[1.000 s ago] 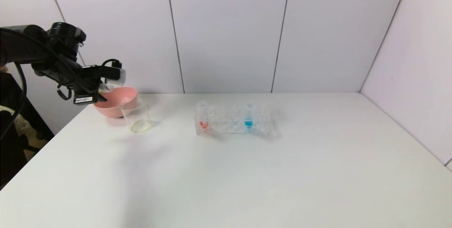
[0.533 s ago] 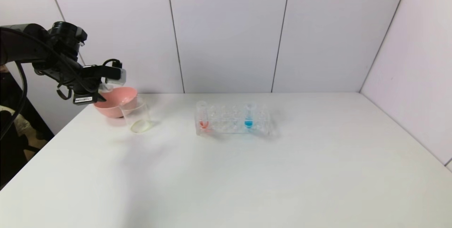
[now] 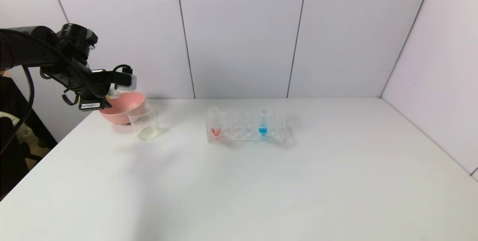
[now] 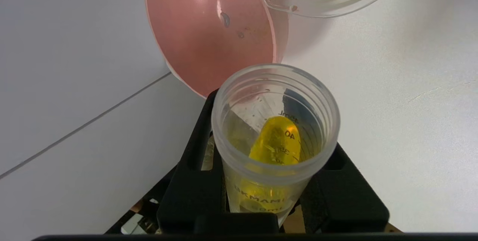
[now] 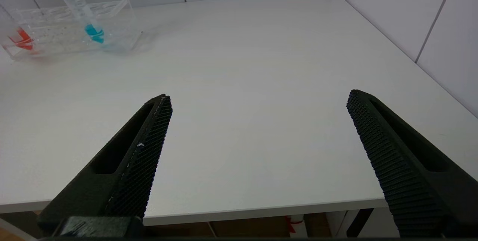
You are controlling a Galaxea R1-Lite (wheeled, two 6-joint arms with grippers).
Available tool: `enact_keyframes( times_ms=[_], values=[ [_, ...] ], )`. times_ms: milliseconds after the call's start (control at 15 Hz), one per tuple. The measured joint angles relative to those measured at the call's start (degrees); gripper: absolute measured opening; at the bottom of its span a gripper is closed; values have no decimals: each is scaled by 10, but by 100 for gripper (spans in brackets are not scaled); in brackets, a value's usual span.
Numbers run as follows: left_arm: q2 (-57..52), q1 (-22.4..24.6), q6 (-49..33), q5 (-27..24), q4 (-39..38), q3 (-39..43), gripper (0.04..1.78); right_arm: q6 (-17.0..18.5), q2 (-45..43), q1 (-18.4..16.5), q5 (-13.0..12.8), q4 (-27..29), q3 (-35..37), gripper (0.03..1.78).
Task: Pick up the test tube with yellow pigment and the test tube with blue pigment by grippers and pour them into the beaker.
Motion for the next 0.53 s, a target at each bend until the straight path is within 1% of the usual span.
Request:
enact_keyframes(
  times_ms=[267, 533],
  values=[
    [6, -2, -2, 4, 3, -5, 54, 0, 0, 0, 0, 0, 0, 171],
    [9, -9, -4, 30, 3, -5, 54, 0, 0, 0, 0, 0, 0, 171]
  ],
)
